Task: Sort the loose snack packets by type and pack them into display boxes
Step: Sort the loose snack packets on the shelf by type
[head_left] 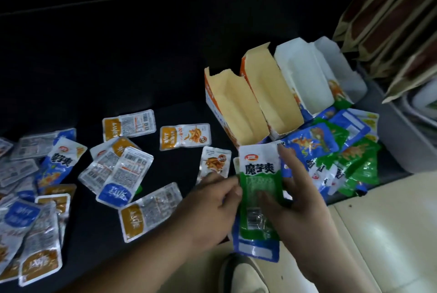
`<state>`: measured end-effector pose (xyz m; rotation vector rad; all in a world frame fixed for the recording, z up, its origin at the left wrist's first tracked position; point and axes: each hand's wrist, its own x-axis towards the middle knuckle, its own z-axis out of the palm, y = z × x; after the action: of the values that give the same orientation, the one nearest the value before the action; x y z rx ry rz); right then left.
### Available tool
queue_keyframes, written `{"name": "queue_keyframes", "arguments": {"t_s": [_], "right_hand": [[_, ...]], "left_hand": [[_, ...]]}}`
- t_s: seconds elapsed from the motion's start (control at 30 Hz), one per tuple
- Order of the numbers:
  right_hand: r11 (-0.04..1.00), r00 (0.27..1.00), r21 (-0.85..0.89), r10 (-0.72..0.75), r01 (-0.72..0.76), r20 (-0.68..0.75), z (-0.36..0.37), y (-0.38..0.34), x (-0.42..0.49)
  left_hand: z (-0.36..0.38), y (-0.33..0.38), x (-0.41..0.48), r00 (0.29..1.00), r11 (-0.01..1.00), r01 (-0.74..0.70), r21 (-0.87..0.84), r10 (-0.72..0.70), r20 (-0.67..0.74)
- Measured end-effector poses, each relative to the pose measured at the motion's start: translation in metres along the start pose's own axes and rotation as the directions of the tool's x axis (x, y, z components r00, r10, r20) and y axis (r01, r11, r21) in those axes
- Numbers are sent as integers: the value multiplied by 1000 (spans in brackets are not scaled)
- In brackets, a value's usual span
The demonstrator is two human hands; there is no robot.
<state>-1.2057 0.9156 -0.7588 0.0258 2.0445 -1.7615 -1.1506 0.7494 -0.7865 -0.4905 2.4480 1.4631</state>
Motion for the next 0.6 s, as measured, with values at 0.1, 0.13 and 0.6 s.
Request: {"name": "queue_keyframes", "arguments": {"t_s": [0.1,0.13,0.6], "right_hand": [[993,974,-104,-71,49,-214,-18,14,-1],[984,955,-171,-103,56,-280,-23,19,3],[682,915,-730,-266,-44,-303,-28,54,51]], "left_hand": [[-6,-5,11,964,857,-2,515,138,-228],[-8,-7,15,963,811,56,583,110,-246],[-14,-6,22,925,965,258,40,-235,-298]]}}
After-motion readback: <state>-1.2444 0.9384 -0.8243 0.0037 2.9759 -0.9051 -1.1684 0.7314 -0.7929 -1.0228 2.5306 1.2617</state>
